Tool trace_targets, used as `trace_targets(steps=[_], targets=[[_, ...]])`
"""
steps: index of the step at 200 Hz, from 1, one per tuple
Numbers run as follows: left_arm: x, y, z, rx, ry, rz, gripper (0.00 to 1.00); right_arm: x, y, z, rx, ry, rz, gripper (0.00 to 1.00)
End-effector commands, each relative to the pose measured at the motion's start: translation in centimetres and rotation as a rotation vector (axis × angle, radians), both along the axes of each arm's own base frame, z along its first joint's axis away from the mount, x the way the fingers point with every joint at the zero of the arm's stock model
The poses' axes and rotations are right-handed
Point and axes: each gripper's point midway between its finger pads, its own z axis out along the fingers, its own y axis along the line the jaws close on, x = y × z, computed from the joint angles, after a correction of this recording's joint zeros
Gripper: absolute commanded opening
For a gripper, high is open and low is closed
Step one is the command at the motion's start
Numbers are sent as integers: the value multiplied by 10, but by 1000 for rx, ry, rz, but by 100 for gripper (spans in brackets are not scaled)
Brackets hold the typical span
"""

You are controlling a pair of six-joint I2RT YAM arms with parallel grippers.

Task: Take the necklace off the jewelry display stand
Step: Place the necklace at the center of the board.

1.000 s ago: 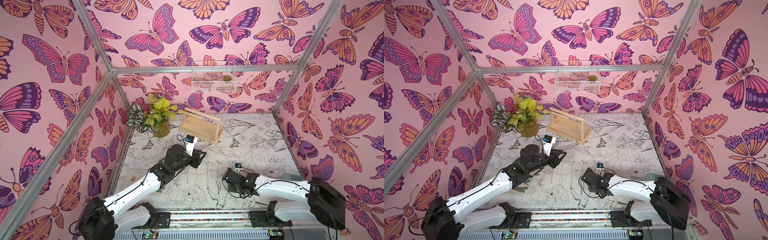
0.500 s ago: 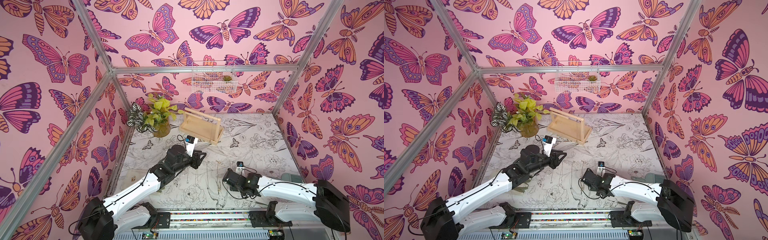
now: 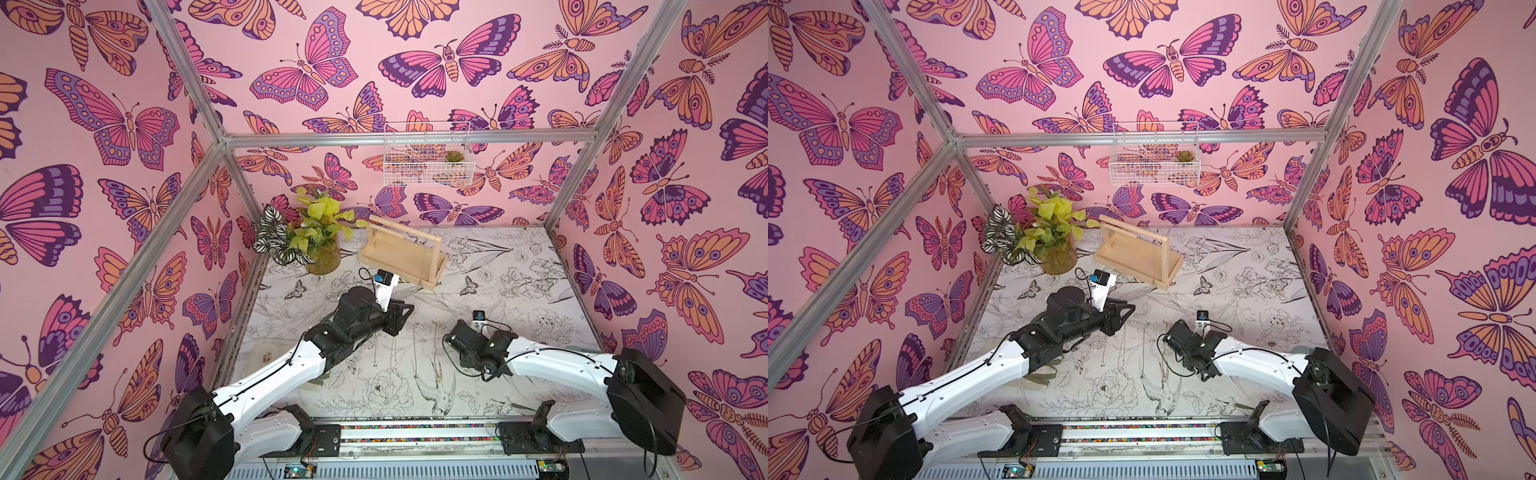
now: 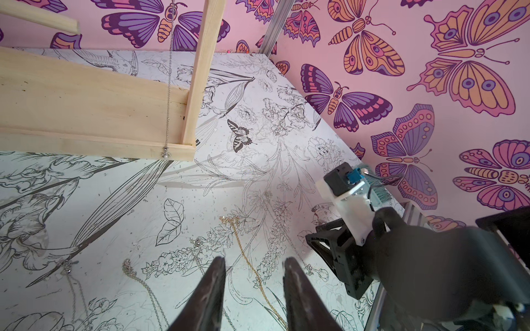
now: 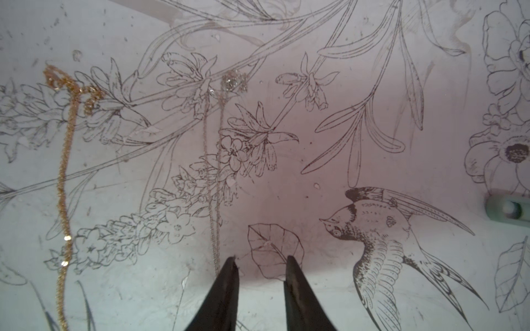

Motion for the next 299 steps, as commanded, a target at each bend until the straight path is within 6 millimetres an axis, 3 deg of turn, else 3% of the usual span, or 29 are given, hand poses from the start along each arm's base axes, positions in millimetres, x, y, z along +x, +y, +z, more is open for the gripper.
trace_targets(steps=[1, 69, 181, 299], targets=[[5, -2, 1, 27, -16, 3, 38, 6, 11, -4, 8, 26, 48, 32], [5, -2, -6, 38, -2, 1, 37, 0, 28, -26, 69, 101, 76, 32], [-3, 5, -2, 10, -5, 9, 37, -29, 19, -40, 96, 119, 42, 25], [-12, 12, -1, -12, 0, 17, 37, -48, 13, -25, 88, 61, 33, 24]])
